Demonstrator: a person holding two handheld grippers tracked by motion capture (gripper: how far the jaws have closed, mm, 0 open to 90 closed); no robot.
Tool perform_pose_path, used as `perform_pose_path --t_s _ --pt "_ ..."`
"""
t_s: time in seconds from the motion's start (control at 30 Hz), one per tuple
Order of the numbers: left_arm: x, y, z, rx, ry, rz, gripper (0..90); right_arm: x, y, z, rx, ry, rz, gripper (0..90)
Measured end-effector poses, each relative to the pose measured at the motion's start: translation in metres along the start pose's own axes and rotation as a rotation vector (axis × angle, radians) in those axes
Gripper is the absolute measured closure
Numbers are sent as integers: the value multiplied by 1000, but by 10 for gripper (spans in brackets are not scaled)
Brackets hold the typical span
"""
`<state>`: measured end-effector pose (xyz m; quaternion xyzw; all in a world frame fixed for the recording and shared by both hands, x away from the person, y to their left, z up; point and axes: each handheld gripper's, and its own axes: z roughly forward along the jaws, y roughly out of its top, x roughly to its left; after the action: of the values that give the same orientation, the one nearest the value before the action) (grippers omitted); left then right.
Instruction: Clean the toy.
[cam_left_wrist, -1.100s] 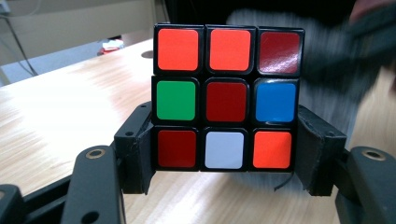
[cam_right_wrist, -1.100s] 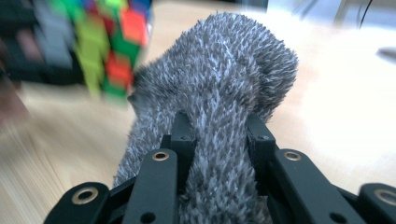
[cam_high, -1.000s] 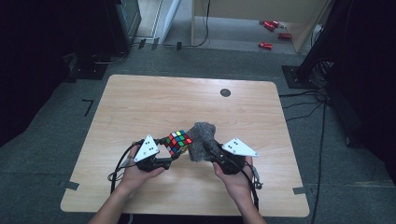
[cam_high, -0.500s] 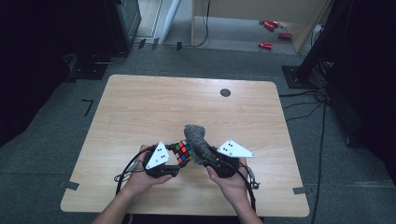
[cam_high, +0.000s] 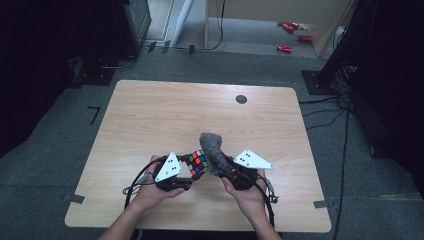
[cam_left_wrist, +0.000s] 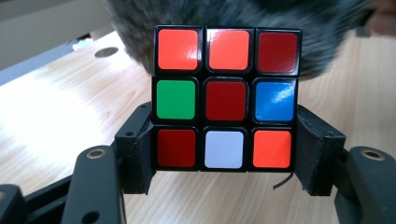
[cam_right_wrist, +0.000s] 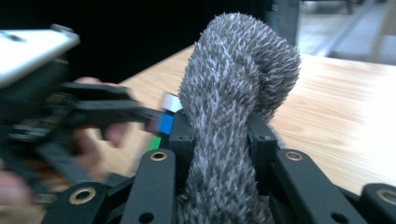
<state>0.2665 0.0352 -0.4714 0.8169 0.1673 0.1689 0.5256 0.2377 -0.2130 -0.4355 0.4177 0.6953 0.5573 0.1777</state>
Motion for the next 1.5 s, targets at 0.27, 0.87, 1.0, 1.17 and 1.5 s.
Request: perform_pose_path --t_s 0.27,0.87,1.0,1.17,1.5 --pt "1 -1 1 5 1 -8 354 18 6 -2 -17 53 -36 702" --pt "8 1 -7 -43 13 -41 353 -2 3 -3 -8 3 46 698" --pt "20 2 -18 -142 -18 -135 353 -23 -4 -4 -26 0 157 697" --pt "28 2 -24 -210 -34 -211 353 -20 -9 3 -44 93 98 696" --pt "38 0 -29 -245 -138 -291 352 5 -23 19 13 135 -247 689"
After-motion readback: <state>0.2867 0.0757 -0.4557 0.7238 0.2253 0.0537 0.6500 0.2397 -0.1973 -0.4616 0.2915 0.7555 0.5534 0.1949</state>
